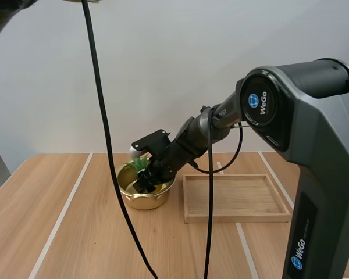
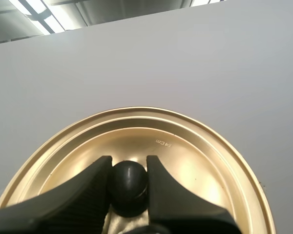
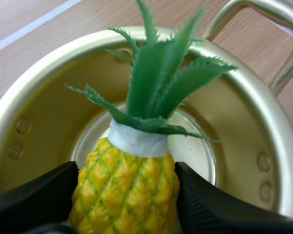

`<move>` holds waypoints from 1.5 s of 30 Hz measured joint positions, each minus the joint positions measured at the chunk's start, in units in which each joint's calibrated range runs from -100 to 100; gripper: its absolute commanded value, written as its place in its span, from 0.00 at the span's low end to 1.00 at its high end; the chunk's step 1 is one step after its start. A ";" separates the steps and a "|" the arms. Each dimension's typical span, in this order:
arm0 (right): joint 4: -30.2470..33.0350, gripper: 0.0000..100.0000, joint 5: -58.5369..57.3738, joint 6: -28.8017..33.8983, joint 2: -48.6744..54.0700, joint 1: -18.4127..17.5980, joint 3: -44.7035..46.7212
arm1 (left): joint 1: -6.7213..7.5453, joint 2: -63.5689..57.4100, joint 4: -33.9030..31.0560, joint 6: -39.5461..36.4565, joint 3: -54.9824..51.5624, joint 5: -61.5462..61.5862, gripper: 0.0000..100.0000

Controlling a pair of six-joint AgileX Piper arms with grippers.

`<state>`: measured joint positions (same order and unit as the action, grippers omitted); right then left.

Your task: Open the pot, put the pineapple inside, and close it

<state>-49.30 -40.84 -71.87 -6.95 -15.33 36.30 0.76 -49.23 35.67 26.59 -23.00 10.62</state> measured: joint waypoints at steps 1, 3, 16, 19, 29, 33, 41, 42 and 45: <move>0.00 0.00 0.18 -0.10 0.00 0.00 0.00 | 0.00 0.00 0.00 0.00 0.00 0.00 0.00; 0.00 0.00 0.18 -0.22 0.00 0.00 0.00 | 0.00 0.00 0.00 0.00 0.00 0.00 0.00; -0.99 1.00 0.18 -0.10 0.00 0.00 0.00 | 0.00 0.00 0.00 0.00 0.00 0.00 0.00; -1.22 1.00 0.18 0.10 0.00 0.00 0.00 | 0.00 0.00 0.00 0.00 0.00 0.00 0.00; -2.63 1.00 -0.29 0.40 0.58 0.00 -0.02 | 0.00 0.00 0.00 0.00 0.00 0.00 0.00; -4.01 1.00 -1.36 0.95 1.95 0.00 0.12 | 0.00 0.00 0.00 0.00 0.00 0.00 0.00; -4.60 1.00 -2.15 1.28 6.98 0.08 -2.32 | 0.00 0.00 0.00 0.00 0.00 0.00 0.00; -4.60 1.00 -2.52 1.28 7.71 0.08 -2.49 | 0.00 0.00 0.00 0.00 0.00 0.00 0.00; -4.72 1.00 -2.52 1.28 10.08 0.08 -2.85 | 0.00 0.00 0.00 0.00 0.00 0.00 0.00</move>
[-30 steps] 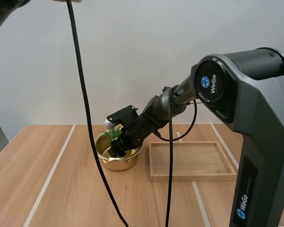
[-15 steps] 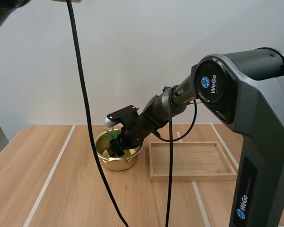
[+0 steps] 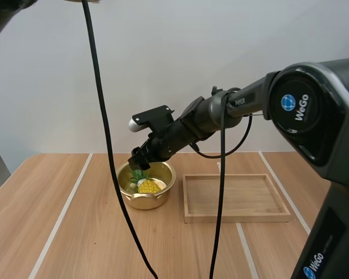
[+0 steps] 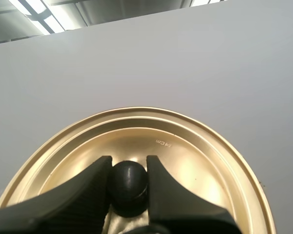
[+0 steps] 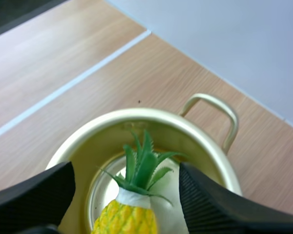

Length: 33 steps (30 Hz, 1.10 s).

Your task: Open the pot, put the pineapple inside, and close it

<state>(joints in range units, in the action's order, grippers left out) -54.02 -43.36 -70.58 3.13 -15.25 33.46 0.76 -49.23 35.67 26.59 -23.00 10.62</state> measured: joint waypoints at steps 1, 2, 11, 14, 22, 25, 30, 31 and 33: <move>0.00 1.00 0.00 0.00 0.71 0.00 0.00 | 0.00 0.00 0.00 0.00 0.00 0.00 0.00; 0.00 1.00 0.00 0.00 1.62 0.00 0.00 | 0.00 0.00 0.00 0.00 0.00 0.00 0.00; 4.40 1.00 3.31 1.55 11.85 0.00 0.00 | 0.00 0.00 0.00 0.00 0.00 0.00 0.00; 8.40 1.00 4.18 4.11 15.01 0.91 0.00 | 0.00 0.00 0.00 0.00 0.00 0.00 0.00; 12.20 1.00 4.72 6.59 22.49 6.64 0.00 | 0.00 0.00 0.00 0.00 0.00 0.00 0.00; 12.47 1.00 4.72 6.71 25.26 9.44 0.00 | 0.00 0.00 0.00 0.00 0.00 0.00 0.00; 12.57 1.00 4.72 8.59 29.61 13.46 0.00 | 0.00 0.00 0.00 0.00 0.00 0.00 0.00; 12.57 1.00 4.72 9.25 30.49 14.26 0.00 | 0.00 0.00 0.00 0.00 0.00 0.00 0.00; 12.57 1.00 4.91 10.65 32.02 15.82 0.00 | 0.00 0.00 0.00 0.00 0.00 0.00 0.00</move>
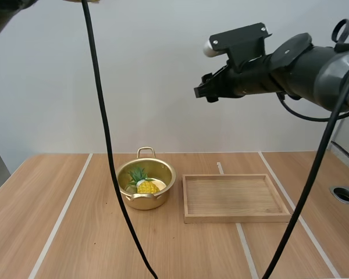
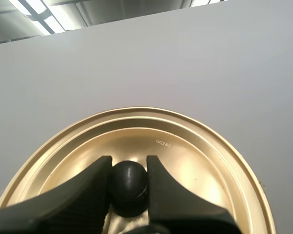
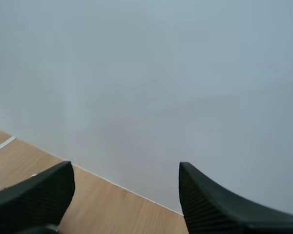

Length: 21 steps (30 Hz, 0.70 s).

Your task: Open the pot, put the pineapple inside, and close it

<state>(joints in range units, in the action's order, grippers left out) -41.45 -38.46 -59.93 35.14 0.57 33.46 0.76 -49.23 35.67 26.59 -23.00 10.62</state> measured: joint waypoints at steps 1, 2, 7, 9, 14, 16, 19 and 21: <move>0.00 1.00 0.38 0.74 0.78 0.78 0.00 | 0.00 0.00 0.00 0.00 0.00 0.00 0.00; 0.00 1.00 0.80 1.36 1.38 1.39 0.00 | 0.00 0.00 0.00 0.00 0.00 0.00 0.00; 0.00 1.00 1.75 4.64 4.67 4.32 0.00 | 0.00 0.00 0.00 0.00 0.00 0.00 0.00; 0.00 1.00 1.75 5.50 5.78 5.27 0.00 | 0.00 0.00 0.00 0.00 0.00 0.00 0.00; 0.16 1.00 1.75 7.29 8.36 7.27 0.00 | 0.00 0.00 0.00 0.00 0.00 0.00 0.00; 0.53 1.00 1.53 8.71 9.26 7.80 0.00 | 0.00 0.00 0.00 0.00 0.00 0.00 0.00; 0.77 1.00 -0.17 9.57 10.46 8.16 0.00 | 0.00 0.00 0.00 0.00 0.00 0.00 0.00; 0.87 1.00 -1.20 9.76 10.89 8.23 0.00 | 0.00 0.00 0.00 0.00 0.00 0.00 0.00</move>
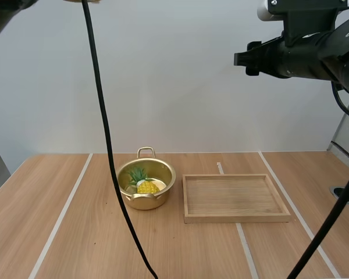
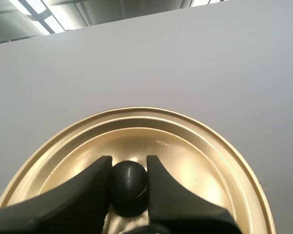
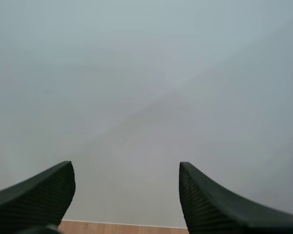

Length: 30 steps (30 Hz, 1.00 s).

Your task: Open the pot, put the pineapple inside, and close it

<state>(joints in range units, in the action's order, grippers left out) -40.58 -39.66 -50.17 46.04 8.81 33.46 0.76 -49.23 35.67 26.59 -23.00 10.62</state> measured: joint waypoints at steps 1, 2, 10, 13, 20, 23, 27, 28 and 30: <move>0.00 1.00 -0.52 0.05 0.10 0.00 0.00 | 0.00 0.00 0.00 0.00 0.00 0.00 0.00; 0.00 1.00 -0.94 0.13 0.14 0.03 0.17 | 0.00 0.00 0.00 0.00 0.00 0.00 0.00; 0.37 1.00 -4.54 0.13 0.26 0.03 1.45 | 0.00 0.14 0.00 0.00 0.00 0.85 0.00; 0.37 1.00 -5.51 0.13 0.26 0.03 1.45 | 0.00 0.72 0.00 0.00 0.14 5.59 0.00; 0.66 1.00 -9.63 0.13 0.26 0.03 1.45 | 0.00 6.44 -0.38 0.00 0.14 28.26 0.00; 1.71 1.00 -10.24 0.16 0.26 0.03 1.45 | 0.00 9.43 -1.07 0.00 0.14 38.24 0.00; 3.09 1.00 -10.36 0.28 0.26 0.03 1.45 | 0.00 13.19 -1.60 -0.19 0.14 46.91 0.00; 3.32 1.00 -10.44 0.37 0.26 0.03 1.45 | 0.00 14.25 -1.74 -0.33 0.14 48.92 0.00; 3.69 1.00 -10.57 0.41 0.26 0.03 1.45 | 0.00 16.35 -1.99 -0.59 0.14 52.48 0.00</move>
<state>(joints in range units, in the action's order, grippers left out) -36.88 -50.23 -49.76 46.30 8.84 34.91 0.76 -32.88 33.69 26.00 -22.86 63.10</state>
